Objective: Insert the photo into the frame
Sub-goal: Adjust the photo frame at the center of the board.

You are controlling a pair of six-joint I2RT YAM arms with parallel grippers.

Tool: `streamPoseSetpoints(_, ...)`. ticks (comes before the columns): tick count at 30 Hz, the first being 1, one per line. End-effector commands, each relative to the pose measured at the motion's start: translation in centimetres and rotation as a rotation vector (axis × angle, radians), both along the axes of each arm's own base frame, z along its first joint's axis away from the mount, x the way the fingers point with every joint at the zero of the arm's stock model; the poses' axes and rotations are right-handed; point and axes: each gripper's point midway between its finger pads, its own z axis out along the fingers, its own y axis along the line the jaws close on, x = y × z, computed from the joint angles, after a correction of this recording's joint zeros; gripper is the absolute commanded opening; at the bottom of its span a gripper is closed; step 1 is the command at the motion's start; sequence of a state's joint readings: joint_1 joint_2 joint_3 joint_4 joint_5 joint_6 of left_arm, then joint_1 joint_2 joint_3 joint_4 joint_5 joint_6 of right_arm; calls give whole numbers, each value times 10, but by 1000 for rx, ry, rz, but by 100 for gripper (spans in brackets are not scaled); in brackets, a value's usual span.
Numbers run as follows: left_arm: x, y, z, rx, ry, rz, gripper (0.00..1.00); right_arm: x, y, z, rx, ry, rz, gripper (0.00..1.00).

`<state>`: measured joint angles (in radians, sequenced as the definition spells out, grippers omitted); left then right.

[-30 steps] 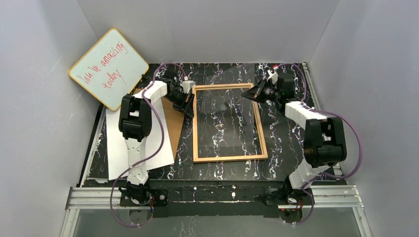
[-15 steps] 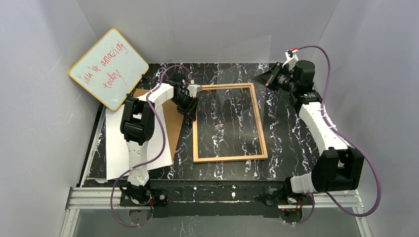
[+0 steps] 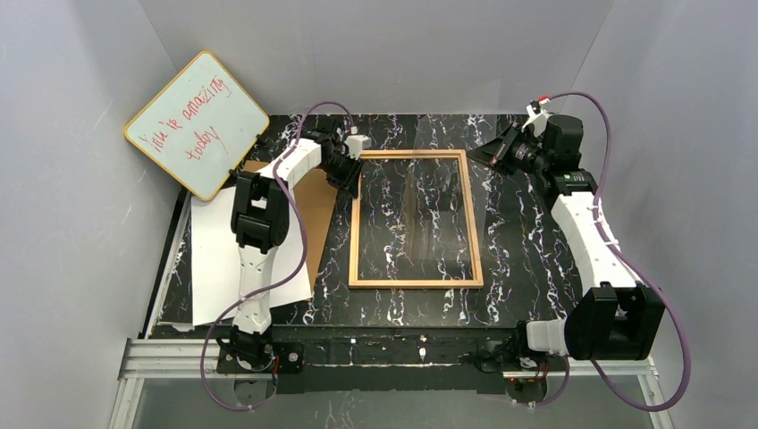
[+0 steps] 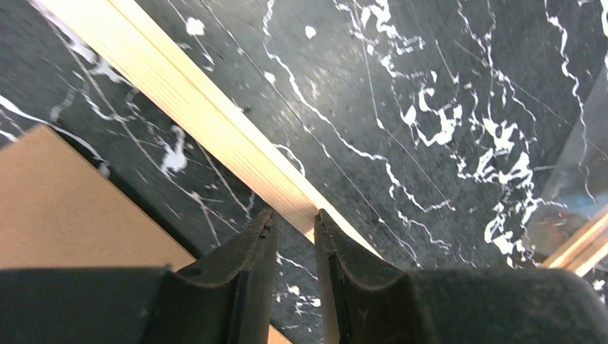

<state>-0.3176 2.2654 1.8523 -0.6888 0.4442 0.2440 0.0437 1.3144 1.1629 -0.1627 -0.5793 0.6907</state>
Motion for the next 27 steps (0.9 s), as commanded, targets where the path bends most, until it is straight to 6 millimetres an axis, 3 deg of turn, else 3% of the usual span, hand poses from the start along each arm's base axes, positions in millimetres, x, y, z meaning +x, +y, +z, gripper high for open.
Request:
streamPoseSetpoints(1, 18, 12, -41, 136, -36, -9, 24, -17, 1, -3, 19, 17, 28, 1)
streamPoseSetpoints(5, 36, 4, -36, 128, -37, 43, 28, -30, 9, -12, 79, 53, 69, 1)
streamPoseSetpoints(7, 34, -4, -23, 79, -16, 74, 48, -32, 8, -13, 70, 56, 59, 1)
streamPoseSetpoints(10, 14, -12, -2, 3, 29, 90, 60, -34, 3, -8, 36, 31, 40, 1)
streamPoseSetpoints(14, -15, -1, 14, 12, 29, 111, 66, -34, -1, -6, 9, 27, 28, 1)
streamPoseSetpoints(17, -40, 3, 11, 22, 62, 98, 64, -33, -4, -7, -1, 29, 12, 1)
streamPoseSetpoints(22, -75, 5, -12, 54, 132, 65, 50, -33, -4, -4, 17, 25, 0, 1)
streamPoseSetpoints(27, -77, 8, -25, 125, 71, -17, 23, -30, -1, 3, 56, 13, 2, 1)
